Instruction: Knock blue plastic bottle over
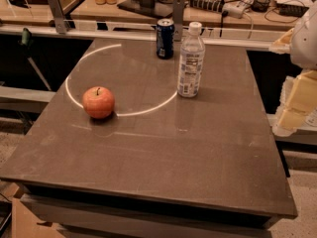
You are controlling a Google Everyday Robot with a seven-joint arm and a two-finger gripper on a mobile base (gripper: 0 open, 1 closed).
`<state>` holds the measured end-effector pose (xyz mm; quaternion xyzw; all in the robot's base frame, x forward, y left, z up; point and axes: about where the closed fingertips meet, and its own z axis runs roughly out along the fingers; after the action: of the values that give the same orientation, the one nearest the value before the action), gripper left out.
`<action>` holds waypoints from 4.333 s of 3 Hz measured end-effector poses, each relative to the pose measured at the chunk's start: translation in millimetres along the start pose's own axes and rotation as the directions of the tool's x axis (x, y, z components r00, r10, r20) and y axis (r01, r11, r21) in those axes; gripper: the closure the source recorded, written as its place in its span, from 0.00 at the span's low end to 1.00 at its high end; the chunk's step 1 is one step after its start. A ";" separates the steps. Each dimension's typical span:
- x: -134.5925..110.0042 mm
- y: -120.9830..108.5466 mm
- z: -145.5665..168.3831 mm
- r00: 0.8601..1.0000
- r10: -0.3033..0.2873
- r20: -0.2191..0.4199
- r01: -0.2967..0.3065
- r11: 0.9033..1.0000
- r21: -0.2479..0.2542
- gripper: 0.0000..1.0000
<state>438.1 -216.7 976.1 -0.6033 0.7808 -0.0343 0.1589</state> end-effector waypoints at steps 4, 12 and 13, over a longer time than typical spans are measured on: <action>-1.6 -35.2 39.5 0.839 0.165 0.519 -0.173 0.984 -0.033 0.00; -150.6 -120.1 123.4 0.428 0.288 0.857 -0.256 0.948 -0.191 0.39; -163.4 -118.2 119.7 0.449 0.254 0.857 -0.239 0.958 -0.158 0.62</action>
Offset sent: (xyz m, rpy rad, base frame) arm 0.0169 0.0032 0.0062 0.4426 -0.0385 0.0303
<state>619.1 -76.3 925.6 -0.4190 0.6719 0.3039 0.5298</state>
